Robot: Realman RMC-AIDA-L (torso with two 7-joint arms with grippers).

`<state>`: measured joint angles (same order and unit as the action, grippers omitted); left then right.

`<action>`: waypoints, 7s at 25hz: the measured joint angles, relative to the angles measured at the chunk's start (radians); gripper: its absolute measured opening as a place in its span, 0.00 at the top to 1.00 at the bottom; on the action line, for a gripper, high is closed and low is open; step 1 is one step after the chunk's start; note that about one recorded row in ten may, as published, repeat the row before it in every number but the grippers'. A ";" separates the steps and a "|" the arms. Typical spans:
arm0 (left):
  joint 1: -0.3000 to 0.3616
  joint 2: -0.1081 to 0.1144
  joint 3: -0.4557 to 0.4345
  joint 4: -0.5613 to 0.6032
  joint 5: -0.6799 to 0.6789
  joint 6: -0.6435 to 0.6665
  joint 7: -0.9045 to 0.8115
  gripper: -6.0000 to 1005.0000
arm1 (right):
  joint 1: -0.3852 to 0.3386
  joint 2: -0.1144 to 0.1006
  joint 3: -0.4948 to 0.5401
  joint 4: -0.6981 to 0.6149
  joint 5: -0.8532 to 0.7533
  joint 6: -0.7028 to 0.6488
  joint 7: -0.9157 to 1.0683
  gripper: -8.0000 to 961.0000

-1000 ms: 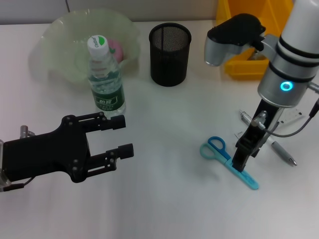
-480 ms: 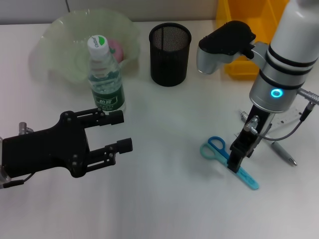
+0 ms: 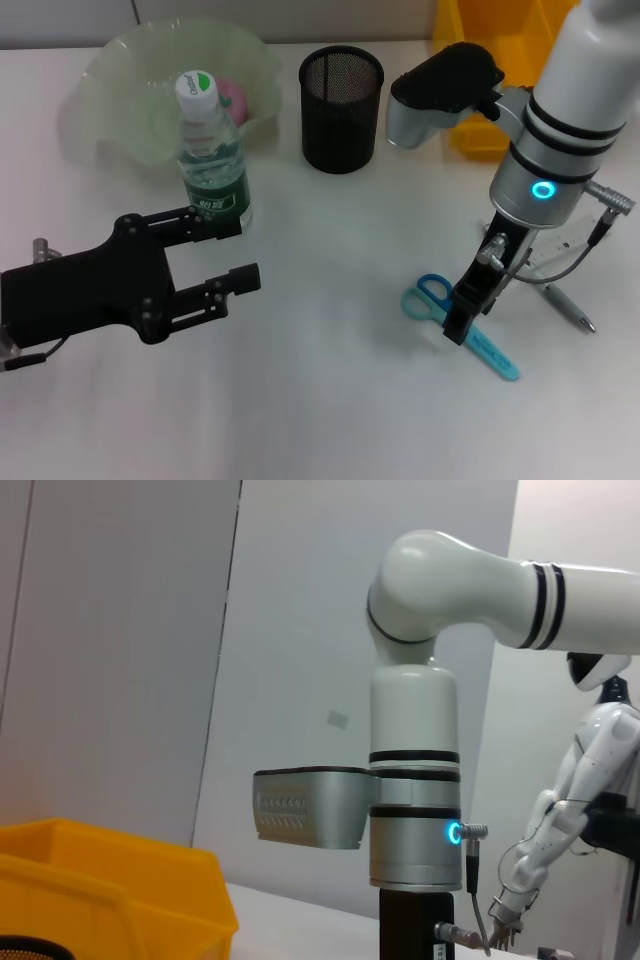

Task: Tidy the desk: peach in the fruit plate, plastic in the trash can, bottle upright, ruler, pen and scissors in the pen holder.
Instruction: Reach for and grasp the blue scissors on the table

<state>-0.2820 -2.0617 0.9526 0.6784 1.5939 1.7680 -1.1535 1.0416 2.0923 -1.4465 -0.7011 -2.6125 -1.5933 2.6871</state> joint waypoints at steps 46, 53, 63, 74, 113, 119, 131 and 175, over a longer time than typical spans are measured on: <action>-0.022 -0.001 -0.014 -0.017 -0.002 -0.040 0.015 0.41 | 0.017 0.000 -0.138 0.016 0.061 0.058 0.068 0.43; -0.022 -0.002 -0.014 -0.017 -0.002 -0.040 0.015 0.41 | 0.016 0.000 -0.138 0.016 0.062 0.074 0.070 0.43; -0.023 -0.003 -0.014 -0.017 -0.003 -0.048 0.015 0.41 | 0.023 0.000 -0.151 0.017 0.061 0.076 0.075 0.43; -0.025 -0.003 -0.014 -0.017 -0.005 -0.057 0.015 0.41 | 0.029 0.000 -0.201 0.012 0.062 0.087 0.095 0.43; -0.048 -0.003 -0.029 -0.056 -0.008 -0.066 0.049 0.41 | 0.036 0.000 -0.254 0.005 0.089 0.094 0.104 0.43; -0.050 -0.003 -0.029 -0.056 -0.008 -0.074 0.049 0.41 | 0.037 0.000 -0.255 0.005 0.089 0.097 0.104 0.43; -0.054 -0.005 -0.029 -0.056 -0.008 -0.088 0.049 0.41 | 0.038 0.000 -0.256 0.005 0.089 0.104 0.105 0.43; -0.062 -0.005 -0.029 -0.056 -0.009 -0.088 0.051 0.41 | 0.036 0.000 -0.314 0.009 0.139 0.100 0.106 0.58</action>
<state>-0.3436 -2.0662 0.9234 0.6228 1.5845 1.6796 -1.1029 1.0774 2.0922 -1.7602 -0.6920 -2.4736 -1.4928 2.7933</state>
